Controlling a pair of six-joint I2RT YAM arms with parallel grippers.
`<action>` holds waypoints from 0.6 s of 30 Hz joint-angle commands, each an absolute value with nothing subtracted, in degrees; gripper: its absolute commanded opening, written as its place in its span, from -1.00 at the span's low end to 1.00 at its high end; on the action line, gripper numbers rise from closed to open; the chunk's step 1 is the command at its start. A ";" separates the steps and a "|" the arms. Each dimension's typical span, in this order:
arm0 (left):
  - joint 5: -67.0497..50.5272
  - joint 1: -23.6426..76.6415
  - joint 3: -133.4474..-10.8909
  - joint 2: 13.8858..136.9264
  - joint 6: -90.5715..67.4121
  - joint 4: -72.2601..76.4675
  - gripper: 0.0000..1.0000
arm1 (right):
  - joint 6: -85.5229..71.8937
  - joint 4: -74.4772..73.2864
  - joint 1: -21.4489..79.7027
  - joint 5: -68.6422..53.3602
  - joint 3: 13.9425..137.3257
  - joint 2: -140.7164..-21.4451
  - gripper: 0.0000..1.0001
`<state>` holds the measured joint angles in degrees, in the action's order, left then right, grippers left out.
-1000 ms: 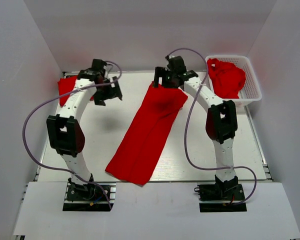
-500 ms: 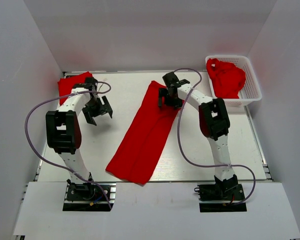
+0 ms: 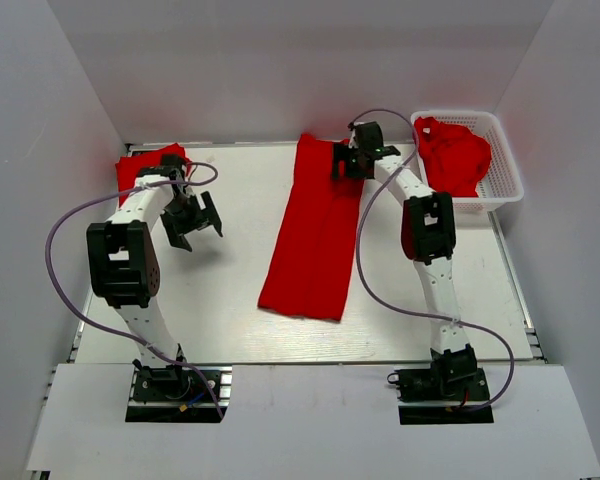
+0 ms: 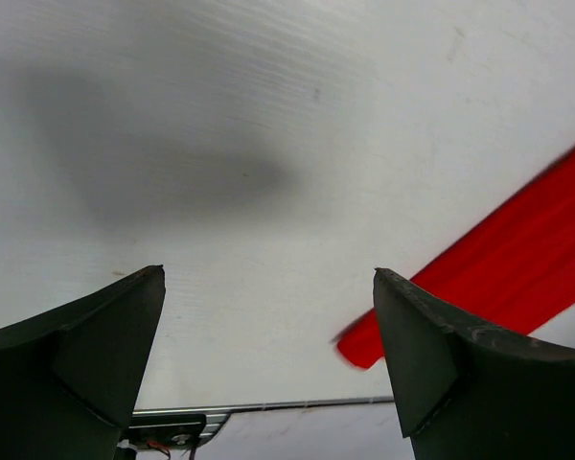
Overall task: Fold and stack the t-shirts
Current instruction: Rotate the tshirt 90 degrees
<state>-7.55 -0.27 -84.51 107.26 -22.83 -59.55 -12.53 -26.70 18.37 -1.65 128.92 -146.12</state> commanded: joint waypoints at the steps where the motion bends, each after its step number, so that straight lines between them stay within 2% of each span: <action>1: -16.33 0.52 -83.41 105.47 -17.59 -58.01 1.00 | -0.21 -15.57 16.26 -5.44 130.34 -150.02 0.81; 5: -19.69 1.05 -81.05 106.00 -15.39 -58.01 1.00 | 2.72 -6.97 16.00 -5.19 132.18 -148.81 0.81; 9: -19.69 2.19 -78.58 103.55 -13.98 -56.78 1.00 | 5.43 -8.78 16.52 -8.60 132.02 -144.59 0.81; 11: -20.38 2.81 -77.17 102.49 -13.45 -55.38 1.00 | 6.93 -10.63 17.31 -9.05 130.26 -138.88 0.81; 13: -21.00 3.77 -75.78 100.82 -13.45 -53.45 1.00 | 7.47 -13.18 17.93 -8.53 124.91 -132.07 0.81; 18: -17.32 11.59 -70.42 96.07 -15.21 -48.17 1.00 | -2.36 -21.86 19.25 -6.24 111.99 -118.16 0.81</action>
<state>-17.85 7.05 -72.86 101.86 -15.11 -52.77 2.28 -17.21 18.59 -6.52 116.14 -129.78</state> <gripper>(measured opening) 0.997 0.904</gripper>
